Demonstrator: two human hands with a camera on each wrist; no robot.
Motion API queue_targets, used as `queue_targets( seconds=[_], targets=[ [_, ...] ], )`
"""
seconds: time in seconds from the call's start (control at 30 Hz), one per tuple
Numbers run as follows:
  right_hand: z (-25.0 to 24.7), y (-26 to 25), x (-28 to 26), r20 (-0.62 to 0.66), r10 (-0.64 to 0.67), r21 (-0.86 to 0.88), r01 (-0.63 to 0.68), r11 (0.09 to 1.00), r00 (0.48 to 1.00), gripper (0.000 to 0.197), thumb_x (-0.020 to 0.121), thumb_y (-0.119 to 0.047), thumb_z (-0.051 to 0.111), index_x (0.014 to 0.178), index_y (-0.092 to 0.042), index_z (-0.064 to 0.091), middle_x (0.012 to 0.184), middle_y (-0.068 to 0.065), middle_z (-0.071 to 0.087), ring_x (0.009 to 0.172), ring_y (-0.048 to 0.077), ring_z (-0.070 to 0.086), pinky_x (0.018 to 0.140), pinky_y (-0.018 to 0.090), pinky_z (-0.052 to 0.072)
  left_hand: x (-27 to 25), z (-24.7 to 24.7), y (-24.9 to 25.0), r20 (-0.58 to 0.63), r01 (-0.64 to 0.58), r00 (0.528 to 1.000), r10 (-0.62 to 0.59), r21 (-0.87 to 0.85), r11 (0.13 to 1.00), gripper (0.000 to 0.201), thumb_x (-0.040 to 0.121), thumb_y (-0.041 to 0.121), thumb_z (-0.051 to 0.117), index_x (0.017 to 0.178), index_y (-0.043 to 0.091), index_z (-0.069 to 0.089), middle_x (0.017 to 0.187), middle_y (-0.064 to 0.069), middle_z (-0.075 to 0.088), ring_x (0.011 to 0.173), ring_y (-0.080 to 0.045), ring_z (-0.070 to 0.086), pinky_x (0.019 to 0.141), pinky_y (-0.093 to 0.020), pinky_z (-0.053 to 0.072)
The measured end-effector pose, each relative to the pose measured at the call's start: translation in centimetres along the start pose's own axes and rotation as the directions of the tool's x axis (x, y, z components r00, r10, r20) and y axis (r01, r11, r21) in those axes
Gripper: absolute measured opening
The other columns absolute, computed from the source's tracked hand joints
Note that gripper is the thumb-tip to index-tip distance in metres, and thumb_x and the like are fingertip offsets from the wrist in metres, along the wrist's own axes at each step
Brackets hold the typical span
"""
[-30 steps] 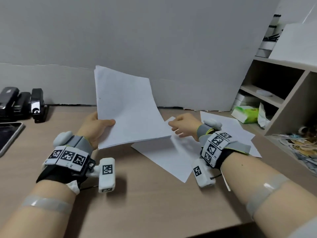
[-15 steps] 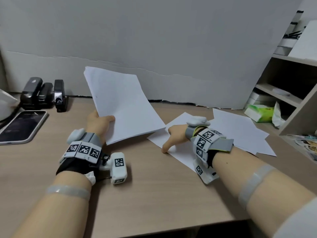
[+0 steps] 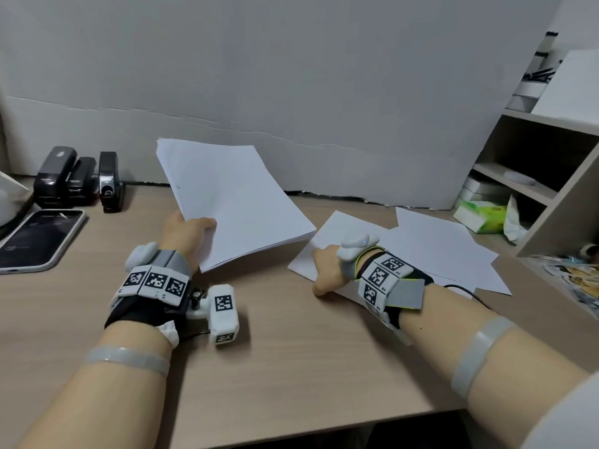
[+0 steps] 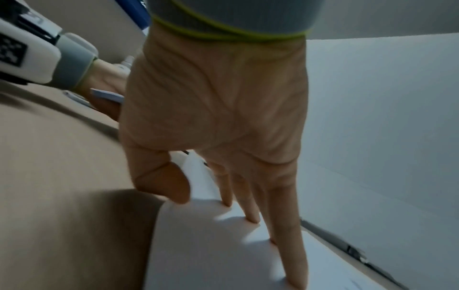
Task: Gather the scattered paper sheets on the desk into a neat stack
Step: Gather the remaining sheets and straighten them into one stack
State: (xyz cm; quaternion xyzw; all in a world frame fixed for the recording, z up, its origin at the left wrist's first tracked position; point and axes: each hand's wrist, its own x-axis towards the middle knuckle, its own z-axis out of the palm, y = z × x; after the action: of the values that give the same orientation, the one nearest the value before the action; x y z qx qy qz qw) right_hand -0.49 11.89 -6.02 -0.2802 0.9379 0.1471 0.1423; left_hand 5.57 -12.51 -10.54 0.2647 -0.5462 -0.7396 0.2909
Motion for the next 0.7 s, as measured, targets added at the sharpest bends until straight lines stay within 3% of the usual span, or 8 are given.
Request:
queue_targets(
  seconds=[0.1,0.23,0.37,0.43,0.57,0.63,0.7],
  targets=[
    [-0.1,0.0,-0.1,0.061,0.004,0.003,-0.005,1.0,0.998,0.052,0.078,-0.047,0.064,0.113,-0.009,0.058,0.102,0.01,0.06,0.089,0.029,0.058,0.065,0.03,0.043,-0.4,0.4,0.1,0.012,-0.001,1.0,0.001,-0.02,1.0,0.036,0.083,-0.014,0.059,0.112,0.007,0.06,0.111,-0.014,0.067,0.106,-0.035,0.065,0.101,-0.046,0.049],
    [-0.2,0.2,-0.3,-0.012,-0.012,-0.053,0.011,0.999,1.0,0.045,0.08,-0.048,0.062,0.104,-0.01,0.061,0.091,0.007,0.06,0.081,0.027,0.058,0.065,0.029,0.043,-0.5,0.6,0.0,0.008,0.0,1.0,0.0,-0.025,1.0,0.035,0.083,-0.015,0.058,0.11,0.007,0.06,0.11,-0.014,0.066,0.103,-0.034,0.064,0.1,-0.045,0.05],
    [0.0,0.0,-0.7,-0.073,-0.05,-0.122,0.041,0.992,0.996,0.032,0.083,-0.039,0.062,0.091,-0.008,0.058,0.081,0.007,0.058,0.064,0.021,0.053,0.056,0.025,0.04,0.0,0.2,-0.2,-0.008,0.013,1.0,-0.013,0.008,1.0,0.035,0.075,-0.006,0.068,0.105,0.011,0.063,0.107,-0.011,0.069,0.102,-0.033,0.066,0.1,-0.047,0.05],
    [0.0,0.0,-1.0,-0.069,-0.081,-0.166,0.069,0.984,0.994,0.032,0.082,-0.034,0.064,0.095,-0.007,0.056,0.087,0.009,0.06,0.068,0.023,0.055,0.058,0.026,0.041,0.2,0.1,-0.3,-0.01,0.018,1.0,-0.018,0.014,1.0,0.035,0.072,-0.003,0.069,0.103,0.012,0.064,0.105,-0.01,0.07,0.102,-0.034,0.067,0.1,-0.048,0.05],
    [0.3,-0.3,-1.2,-0.087,-0.125,-0.224,0.103,0.969,0.988,0.027,0.086,-0.022,0.061,0.104,-0.01,0.044,0.089,0.007,0.048,0.076,0.028,0.052,0.062,0.03,0.039,0.5,0.1,-0.6,-0.01,0.016,1.0,-0.015,0.026,1.0,0.03,0.074,-0.004,0.067,0.1,0.012,0.065,0.1,-0.008,0.07,0.101,-0.034,0.067,0.1,-0.048,0.05],
    [0.4,-0.3,-1.1,-0.121,-0.122,-0.247,0.089,0.965,0.985,0.009,0.088,-0.017,0.055,0.093,-0.011,0.05,0.086,0.007,0.05,0.068,0.025,0.051,0.052,0.025,0.033,0.1,0.3,-0.4,-0.007,0.007,1.0,-0.007,0.036,0.999,0.03,0.076,-0.005,0.067,0.102,0.011,0.065,0.101,-0.009,0.07,0.102,-0.034,0.067,0.1,-0.048,0.05],
    [0.3,0.0,-1.0,-0.15,-0.094,-0.183,0.066,0.981,0.984,0.007,0.088,-0.017,0.054,0.087,-0.01,0.053,0.081,0.006,0.052,0.065,0.025,0.051,0.048,0.024,0.029,0.1,0.4,-0.4,-0.012,0.006,1.0,-0.005,0.044,0.999,0.032,0.08,-0.007,0.065,0.106,0.011,0.063,0.104,-0.011,0.069,0.101,-0.033,0.066,0.1,-0.045,0.05]
  ],
)
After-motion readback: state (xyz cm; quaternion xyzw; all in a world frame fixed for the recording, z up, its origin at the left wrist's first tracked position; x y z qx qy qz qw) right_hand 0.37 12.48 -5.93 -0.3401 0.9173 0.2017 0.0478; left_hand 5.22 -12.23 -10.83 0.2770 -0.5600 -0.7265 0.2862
